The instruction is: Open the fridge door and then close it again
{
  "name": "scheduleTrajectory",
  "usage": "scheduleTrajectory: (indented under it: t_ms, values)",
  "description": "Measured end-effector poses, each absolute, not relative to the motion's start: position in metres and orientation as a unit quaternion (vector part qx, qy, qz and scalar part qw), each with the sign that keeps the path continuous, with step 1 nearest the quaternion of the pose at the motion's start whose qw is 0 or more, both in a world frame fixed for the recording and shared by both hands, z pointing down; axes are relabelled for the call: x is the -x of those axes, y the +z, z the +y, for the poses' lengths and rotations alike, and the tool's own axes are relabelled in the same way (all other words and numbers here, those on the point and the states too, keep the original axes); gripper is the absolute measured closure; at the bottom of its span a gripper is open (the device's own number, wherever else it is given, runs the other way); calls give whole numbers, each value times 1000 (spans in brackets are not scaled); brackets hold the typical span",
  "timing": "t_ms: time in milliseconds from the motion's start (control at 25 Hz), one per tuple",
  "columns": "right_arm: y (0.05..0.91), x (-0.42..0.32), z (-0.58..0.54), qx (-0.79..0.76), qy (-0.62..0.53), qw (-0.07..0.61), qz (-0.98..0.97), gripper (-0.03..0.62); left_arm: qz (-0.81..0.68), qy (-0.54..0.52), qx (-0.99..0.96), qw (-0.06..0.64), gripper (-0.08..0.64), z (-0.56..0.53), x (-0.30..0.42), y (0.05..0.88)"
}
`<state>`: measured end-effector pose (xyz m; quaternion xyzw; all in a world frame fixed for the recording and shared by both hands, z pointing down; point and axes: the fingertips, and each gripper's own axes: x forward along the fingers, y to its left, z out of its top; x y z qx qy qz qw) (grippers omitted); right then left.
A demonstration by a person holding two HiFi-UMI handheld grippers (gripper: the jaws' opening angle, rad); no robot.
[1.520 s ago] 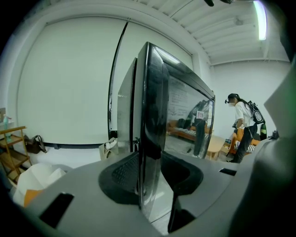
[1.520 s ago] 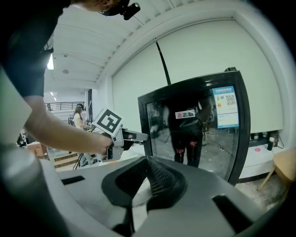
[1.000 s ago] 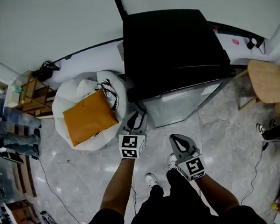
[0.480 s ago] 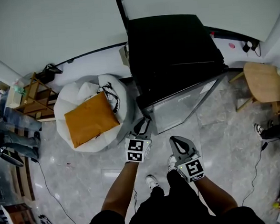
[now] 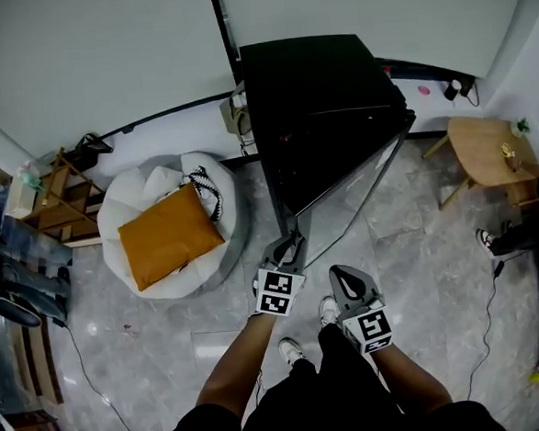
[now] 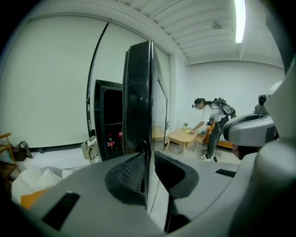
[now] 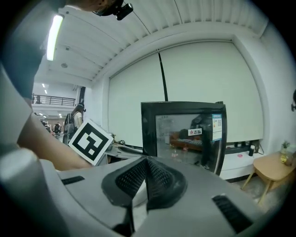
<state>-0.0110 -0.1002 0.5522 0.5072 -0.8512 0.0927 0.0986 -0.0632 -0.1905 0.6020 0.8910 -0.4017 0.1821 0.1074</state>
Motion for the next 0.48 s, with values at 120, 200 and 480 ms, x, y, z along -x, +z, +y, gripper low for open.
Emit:
scheduleTrajectory:
  t_ms: [120,200,480]
  values:
    - [548,6,-82,-527,91,99,-839,577,-391,183,-896,108,480,-176,56,600]
    - [545,2,-69,-536,87,104,-834,577,-388,183,-897,108,489,-168,52,599]
    - [536,-16,-46,-548,89,98,-826,577,-384,190,-898,106,505,-146,34,599]
